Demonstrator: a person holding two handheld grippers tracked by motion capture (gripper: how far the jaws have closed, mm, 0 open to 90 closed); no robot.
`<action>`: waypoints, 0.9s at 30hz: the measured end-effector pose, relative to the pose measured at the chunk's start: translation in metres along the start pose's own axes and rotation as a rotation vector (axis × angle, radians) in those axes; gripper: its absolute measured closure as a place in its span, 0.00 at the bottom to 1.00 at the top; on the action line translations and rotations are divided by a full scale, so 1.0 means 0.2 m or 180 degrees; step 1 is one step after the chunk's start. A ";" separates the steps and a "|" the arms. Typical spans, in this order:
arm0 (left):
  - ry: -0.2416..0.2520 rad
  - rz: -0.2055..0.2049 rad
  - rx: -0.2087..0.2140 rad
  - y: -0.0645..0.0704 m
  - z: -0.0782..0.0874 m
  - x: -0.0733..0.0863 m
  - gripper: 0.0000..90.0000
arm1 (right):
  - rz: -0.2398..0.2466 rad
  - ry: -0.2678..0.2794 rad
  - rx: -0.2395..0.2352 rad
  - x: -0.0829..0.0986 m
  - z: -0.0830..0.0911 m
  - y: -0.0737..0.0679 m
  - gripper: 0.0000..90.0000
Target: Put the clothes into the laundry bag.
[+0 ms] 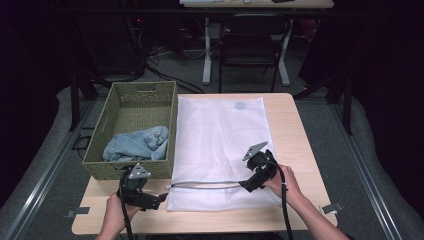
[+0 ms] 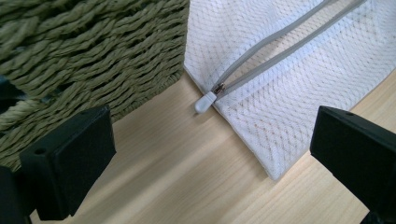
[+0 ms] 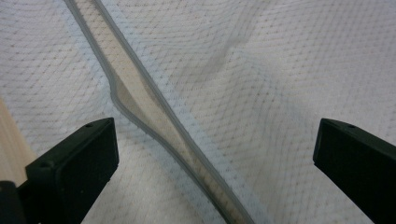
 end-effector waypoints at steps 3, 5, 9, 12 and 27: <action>0.0020 -0.0020 -0.0012 0.00 0.01 0.00 0.00 | 0.0024 -0.0046 -0.0036 -0.02 -0.04 0.00 0.00; 0.0021 -0.0008 0.0010 0.00 0.01 0.00 0.00 | 0.0037 -0.0064 -0.0051 -0.03 -0.06 0.00 0.00; 0.0031 -0.0003 0.0006 -0.01 0.00 0.00 0.00 | 0.0028 -0.0107 -0.0089 -0.06 -0.11 0.00 0.00; 0.0014 -0.0003 0.0028 0.00 0.00 0.00 0.00 | 0.0055 -0.0132 -0.0141 -0.06 -0.15 -0.01 0.00; -0.0019 -0.0027 0.0048 0.00 0.01 0.01 0.00 | 0.0157 -0.0371 -0.0235 -0.09 -0.31 -0.02 0.02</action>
Point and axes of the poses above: each handheld gripper's, and its own axes: z roughly backward along the jaws, x roughly out of its underside, y roughly to its right, the point moved 9 cm from there along -z, roughly forward along the jaws, and after that the axes turned 14 degrees about z, right-handed, at the moved point
